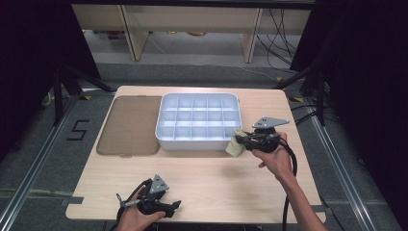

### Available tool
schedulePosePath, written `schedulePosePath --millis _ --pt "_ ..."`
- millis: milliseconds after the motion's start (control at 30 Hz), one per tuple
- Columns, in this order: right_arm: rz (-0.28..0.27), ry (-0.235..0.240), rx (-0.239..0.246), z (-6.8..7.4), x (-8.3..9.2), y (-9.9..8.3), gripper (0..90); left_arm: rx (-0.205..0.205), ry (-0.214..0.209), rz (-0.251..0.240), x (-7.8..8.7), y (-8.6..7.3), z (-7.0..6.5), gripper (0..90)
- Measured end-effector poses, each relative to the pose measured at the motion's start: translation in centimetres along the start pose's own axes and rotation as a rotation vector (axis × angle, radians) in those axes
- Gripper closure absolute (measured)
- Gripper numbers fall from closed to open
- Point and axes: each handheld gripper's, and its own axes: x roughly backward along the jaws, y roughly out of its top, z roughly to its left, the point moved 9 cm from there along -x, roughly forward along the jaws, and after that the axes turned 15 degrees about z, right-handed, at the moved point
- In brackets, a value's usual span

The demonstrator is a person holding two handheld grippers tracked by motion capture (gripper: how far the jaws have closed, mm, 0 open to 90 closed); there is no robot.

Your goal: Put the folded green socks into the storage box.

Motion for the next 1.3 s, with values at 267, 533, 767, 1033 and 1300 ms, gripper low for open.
schedulePosePath --millis 267,533,767,1033,1300 --pt "-0.001 -0.03 0.009 -0.7 0.9 1.6 73.0 0.011 -0.014 -0.02 0.2 0.3 -0.1 22.7" --pt "0.011 -0.041 -0.005 -1.5 0.9 2.4 73.0 -0.006 -0.018 -0.005 0.0 0.1 0.0 22.7" --pt "0.0 -0.046 0.001 -2.2 0.9 3.5 73.0 0.019 -0.033 -0.014 0.1 0.2 -0.4 22.7" --pt "0.029 -0.085 -0.006 -2.7 0.6 5.0 73.0 0.003 -0.025 -0.022 0.4 0.5 0.0 22.8" --pt "0.051 -0.1 -0.008 -3.3 -1.0 5.4 72.9 -0.001 -0.013 -0.01 0.2 0.4 -0.1 22.7"
